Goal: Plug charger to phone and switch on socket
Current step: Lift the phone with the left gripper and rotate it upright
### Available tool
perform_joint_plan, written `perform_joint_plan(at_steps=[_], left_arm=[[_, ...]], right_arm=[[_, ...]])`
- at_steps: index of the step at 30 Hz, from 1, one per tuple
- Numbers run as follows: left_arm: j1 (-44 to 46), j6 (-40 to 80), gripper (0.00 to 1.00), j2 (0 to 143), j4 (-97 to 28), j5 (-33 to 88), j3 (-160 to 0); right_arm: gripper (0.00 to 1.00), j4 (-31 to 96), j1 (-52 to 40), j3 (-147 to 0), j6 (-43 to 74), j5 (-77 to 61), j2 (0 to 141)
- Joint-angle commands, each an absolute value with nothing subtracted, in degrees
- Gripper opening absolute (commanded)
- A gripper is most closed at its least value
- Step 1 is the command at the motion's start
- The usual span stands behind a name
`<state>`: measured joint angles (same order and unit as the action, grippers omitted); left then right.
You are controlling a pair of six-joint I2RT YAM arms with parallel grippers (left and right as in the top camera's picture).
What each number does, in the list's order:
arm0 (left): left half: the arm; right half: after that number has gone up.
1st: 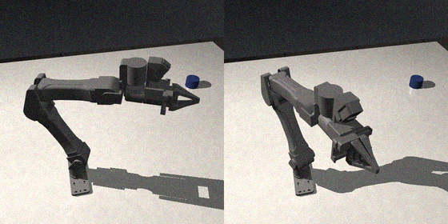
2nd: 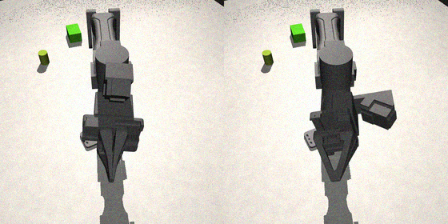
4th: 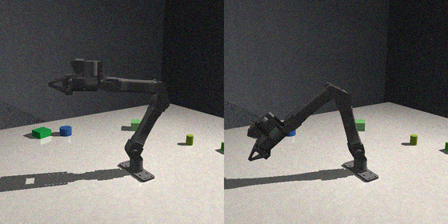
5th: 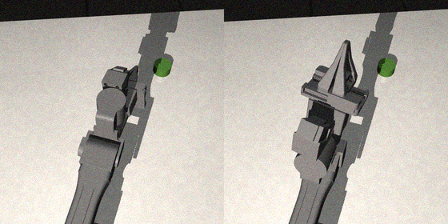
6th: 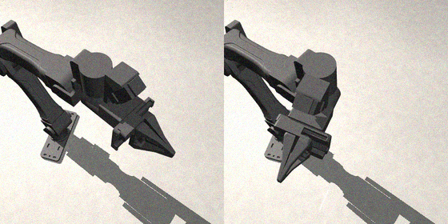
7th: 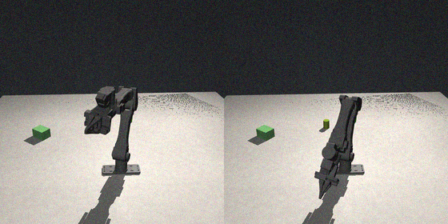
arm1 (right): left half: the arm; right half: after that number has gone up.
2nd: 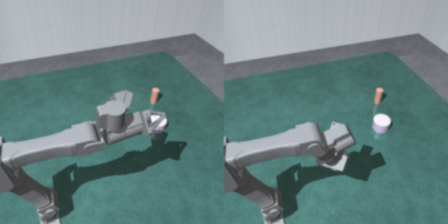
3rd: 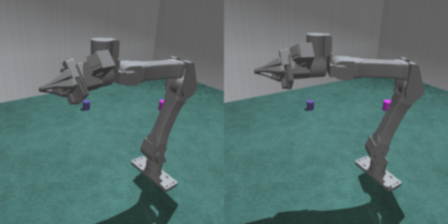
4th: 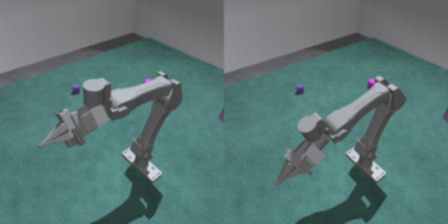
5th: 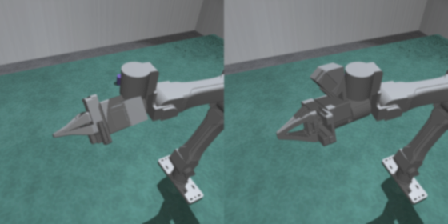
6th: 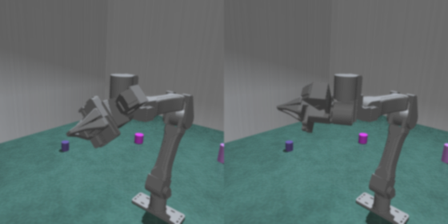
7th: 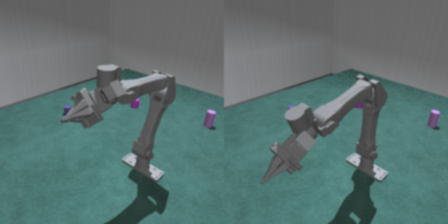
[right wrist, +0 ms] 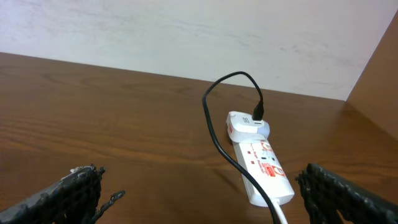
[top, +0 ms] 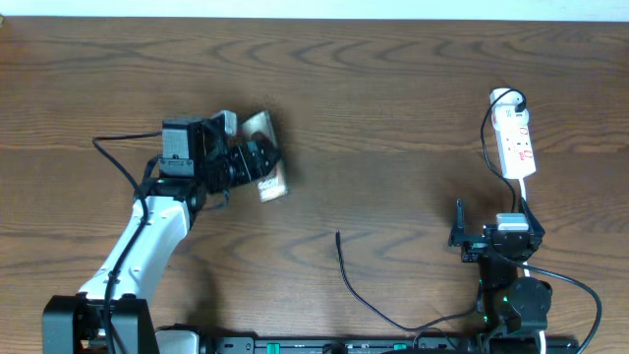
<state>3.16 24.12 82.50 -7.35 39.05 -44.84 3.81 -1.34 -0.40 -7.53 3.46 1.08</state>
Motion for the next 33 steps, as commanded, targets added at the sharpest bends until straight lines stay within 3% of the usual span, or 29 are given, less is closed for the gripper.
perform_joint_plan(at_steps=[1, 17, 33], left_arm=[[3.0, 45.0, 0.07, 81.2, -1.2, 49.9, -46.5], [3.0, 94.0, 0.07, 81.2, 22.8, 55.1, -46.5], [2.9, 119.6, 0.07, 81.2, 23.7, 62.6, -46.5]], right_arm=[[0.99, 4.0, -1.1, -0.3, -6.7, 3.9, 1.1], [0.99, 4.0, -1.1, -0.3, -6.7, 3.9, 1.1], [0.99, 4.0, -1.1, -0.3, -6.7, 3.9, 1.1]])
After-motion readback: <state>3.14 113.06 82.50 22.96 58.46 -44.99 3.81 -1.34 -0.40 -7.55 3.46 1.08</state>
